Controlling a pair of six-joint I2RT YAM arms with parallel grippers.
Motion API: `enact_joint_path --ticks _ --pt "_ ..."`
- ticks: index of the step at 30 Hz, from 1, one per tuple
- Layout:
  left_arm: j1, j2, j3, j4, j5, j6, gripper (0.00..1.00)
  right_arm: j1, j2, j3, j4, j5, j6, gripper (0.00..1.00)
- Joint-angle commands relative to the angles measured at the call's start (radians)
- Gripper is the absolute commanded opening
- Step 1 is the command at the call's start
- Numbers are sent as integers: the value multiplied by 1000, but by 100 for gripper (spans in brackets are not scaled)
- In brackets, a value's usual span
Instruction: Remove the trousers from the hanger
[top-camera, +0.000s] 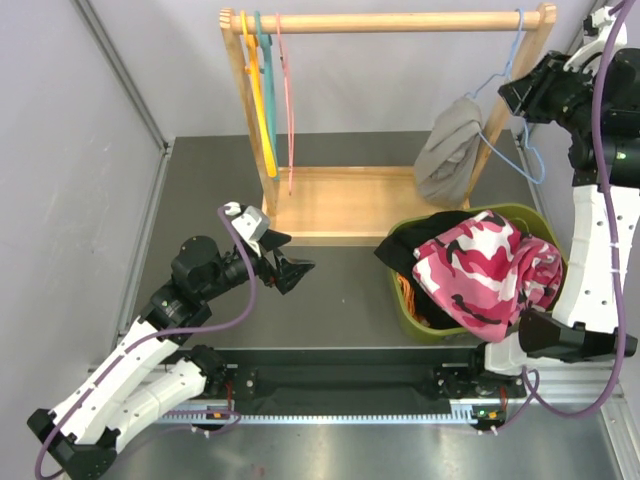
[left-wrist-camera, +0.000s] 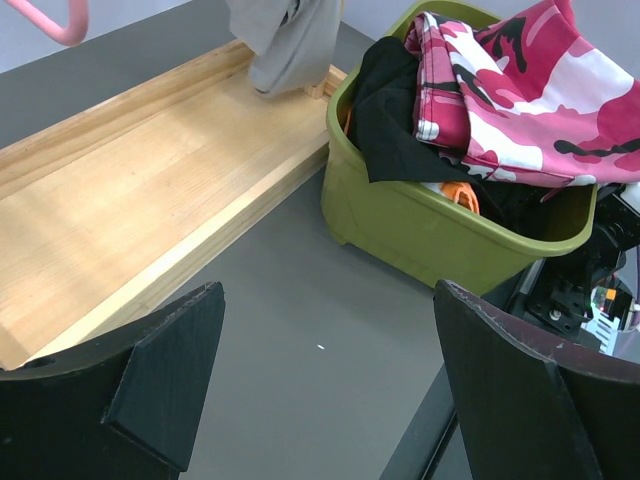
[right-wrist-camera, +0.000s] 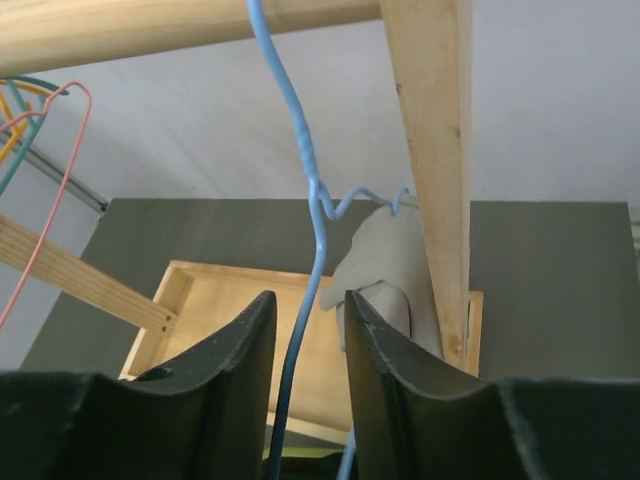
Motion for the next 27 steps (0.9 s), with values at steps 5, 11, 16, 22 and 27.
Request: enact_joint_path --ticks 5,11,16,22,27 --pt "3 -13 0 54 12 -9 90 8 18 8 -45 71 -68 18" --pt "3 -7 6 53 18 -17 90 10 47 32 -63 53 -108 0" --pt "1 25 31 71 58 -47 90 13 64 87 -42 -86 -132 0" --pt "0 82 83 79 106 -64 89 13 57 187 95 -169 -83 0" --pt "0 88 100 84 107 -64 89 11 32 166 223 -247 -10 0"
